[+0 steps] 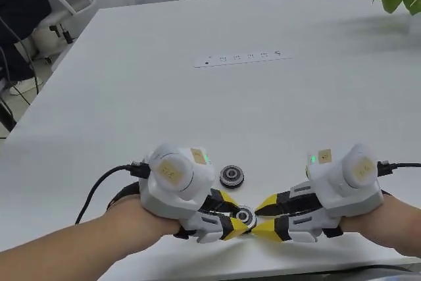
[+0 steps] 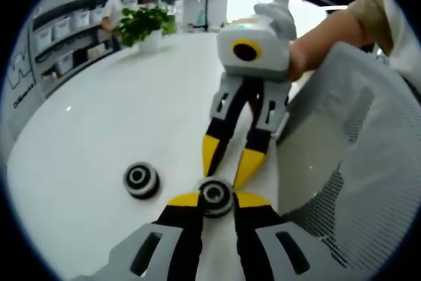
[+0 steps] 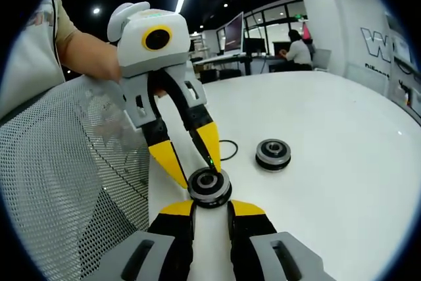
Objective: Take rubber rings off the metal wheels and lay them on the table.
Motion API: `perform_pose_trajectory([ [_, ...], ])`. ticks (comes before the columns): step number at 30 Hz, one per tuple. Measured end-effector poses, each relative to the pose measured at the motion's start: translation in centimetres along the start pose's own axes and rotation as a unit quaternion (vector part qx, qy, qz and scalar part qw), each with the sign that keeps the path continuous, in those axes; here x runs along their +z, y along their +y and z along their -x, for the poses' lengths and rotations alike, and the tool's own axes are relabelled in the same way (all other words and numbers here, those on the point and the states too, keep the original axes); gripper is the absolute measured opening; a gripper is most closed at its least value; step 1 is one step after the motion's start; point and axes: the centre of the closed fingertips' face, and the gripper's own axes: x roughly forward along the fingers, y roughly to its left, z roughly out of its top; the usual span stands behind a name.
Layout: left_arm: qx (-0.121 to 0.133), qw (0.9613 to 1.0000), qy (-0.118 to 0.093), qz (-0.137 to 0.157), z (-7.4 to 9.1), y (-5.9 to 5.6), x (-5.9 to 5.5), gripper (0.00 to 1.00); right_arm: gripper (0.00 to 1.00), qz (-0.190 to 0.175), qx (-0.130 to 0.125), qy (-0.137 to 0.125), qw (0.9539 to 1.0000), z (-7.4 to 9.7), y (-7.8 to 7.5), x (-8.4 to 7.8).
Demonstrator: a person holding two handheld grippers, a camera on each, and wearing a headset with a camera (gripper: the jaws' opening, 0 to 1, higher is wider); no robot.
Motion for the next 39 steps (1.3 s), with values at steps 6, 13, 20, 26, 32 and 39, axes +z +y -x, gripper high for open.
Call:
perform_pose_trajectory([
  [6,0.014,0.9998,-0.009,-0.006,-0.07,0.41,-0.02,0.14,0.17,-0.012,0.002,-0.004,0.9999,-0.02,0.00,0.11],
  [13,0.020,0.9995,-0.015,-0.018,-0.12,0.35,0.02,0.14,0.18,-0.022,0.006,-0.008,0.9997,-0.15,0.14,0.22],
  [20,0.023,0.9993,-0.021,-0.021,-0.16,0.39,0.03,0.14,0.18,-0.025,0.001,-0.010,0.9996,-0.10,0.11,0.17],
  [26,0.028,0.9992,-0.022,-0.020,-0.18,0.38,0.04,0.14,0.07,-0.039,-0.008,-0.008,0.9992,0.23,-0.21,-0.24],
  [32,0.032,0.9991,-0.021,-0.021,-0.18,0.39,0.04,0.14,0.05,-0.047,-0.009,-0.005,0.9988,0.18,-0.22,-0.22],
  [39,0.035,0.9989,-0.020,-0.026,-0.19,0.42,0.03,0.13,0.00,-0.096,-0.015,-0.010,0.9953,0.40,-0.53,-0.31],
])
